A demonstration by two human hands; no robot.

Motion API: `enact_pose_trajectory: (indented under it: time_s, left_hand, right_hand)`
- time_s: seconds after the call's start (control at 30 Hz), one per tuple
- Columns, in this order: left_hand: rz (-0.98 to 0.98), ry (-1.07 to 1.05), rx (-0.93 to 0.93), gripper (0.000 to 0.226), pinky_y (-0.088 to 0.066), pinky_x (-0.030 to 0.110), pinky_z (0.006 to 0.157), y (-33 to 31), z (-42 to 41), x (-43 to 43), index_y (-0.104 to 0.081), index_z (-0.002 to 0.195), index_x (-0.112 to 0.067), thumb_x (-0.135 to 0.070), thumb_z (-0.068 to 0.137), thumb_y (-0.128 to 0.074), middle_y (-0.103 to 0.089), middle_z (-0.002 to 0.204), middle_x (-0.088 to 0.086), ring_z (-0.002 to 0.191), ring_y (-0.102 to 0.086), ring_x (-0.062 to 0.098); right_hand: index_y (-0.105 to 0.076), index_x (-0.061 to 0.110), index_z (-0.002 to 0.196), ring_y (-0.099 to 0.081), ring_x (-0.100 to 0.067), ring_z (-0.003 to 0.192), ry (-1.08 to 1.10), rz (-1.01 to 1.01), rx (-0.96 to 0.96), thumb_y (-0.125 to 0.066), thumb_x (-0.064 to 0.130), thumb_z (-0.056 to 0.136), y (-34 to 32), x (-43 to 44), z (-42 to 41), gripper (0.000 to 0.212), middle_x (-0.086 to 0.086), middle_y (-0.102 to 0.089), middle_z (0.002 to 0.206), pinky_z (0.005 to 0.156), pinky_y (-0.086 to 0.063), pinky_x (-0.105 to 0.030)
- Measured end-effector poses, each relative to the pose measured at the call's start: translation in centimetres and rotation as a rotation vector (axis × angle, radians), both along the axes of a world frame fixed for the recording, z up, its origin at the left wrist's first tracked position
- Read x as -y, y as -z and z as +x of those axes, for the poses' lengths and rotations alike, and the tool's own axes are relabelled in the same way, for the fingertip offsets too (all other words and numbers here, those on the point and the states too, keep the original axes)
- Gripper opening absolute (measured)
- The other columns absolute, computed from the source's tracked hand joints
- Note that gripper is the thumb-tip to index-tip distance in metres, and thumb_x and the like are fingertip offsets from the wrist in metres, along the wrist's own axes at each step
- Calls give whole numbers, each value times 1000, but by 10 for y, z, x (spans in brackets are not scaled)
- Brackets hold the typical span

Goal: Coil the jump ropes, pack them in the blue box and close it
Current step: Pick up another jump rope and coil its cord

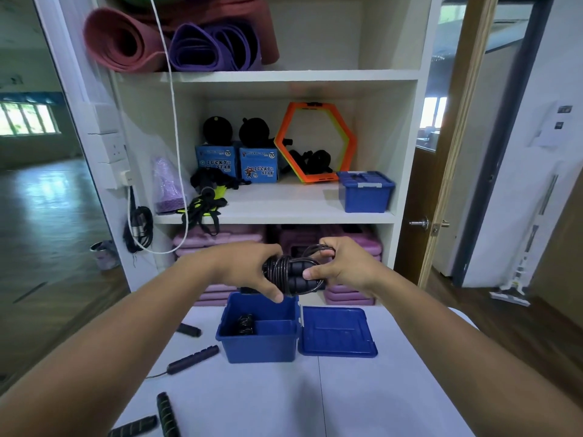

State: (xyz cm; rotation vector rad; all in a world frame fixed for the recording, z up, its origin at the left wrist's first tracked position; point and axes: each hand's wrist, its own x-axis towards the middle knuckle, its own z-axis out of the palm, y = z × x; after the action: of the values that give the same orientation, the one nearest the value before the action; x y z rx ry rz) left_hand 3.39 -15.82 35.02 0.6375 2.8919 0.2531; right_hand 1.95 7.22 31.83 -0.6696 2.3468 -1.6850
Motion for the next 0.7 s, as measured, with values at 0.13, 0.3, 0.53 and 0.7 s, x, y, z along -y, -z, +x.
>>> enact_pose_trajectory:
  time_s: [0.13,0.3,0.53,0.7]
  left_hand:
    - [37,37,29,52,-52,38,81,2,-5,-5,-49,101,-29,-51,70,-84,-63,93,-7,88,-63,17]
    - [-94,-18,-169,52,-54,39,72,19,-7,-13,-46,101,-36,-64,66,-73,-65,86,-9,80,-62,17]
    - [119,-228,-502,61,-44,35,70,44,-17,-14,-36,134,-39,-54,81,-61,-71,105,1,94,-64,30]
    - [603,-324,-320,44,-54,37,73,47,-10,-21,-55,112,-41,-49,73,-73,-73,88,-10,82,-67,17]
  right_hand:
    - [-51,-13,90,-64,-12,67,15,100,-94,-79,1,78,3,4,-4,33,-13,-61,79,57,-58,-30]
    - [-52,11,72,-49,-12,82,105,394,-358,-51,44,99,0,12,-4,42,0,-45,87,78,-44,-34]
    - [-43,26,69,-46,-18,79,136,448,-466,-33,35,106,-6,25,-2,39,0,-41,82,72,-33,-32]
    - [-54,23,81,-50,-20,86,146,393,-470,-33,34,107,-8,26,1,36,-2,-50,86,77,-38,-34]
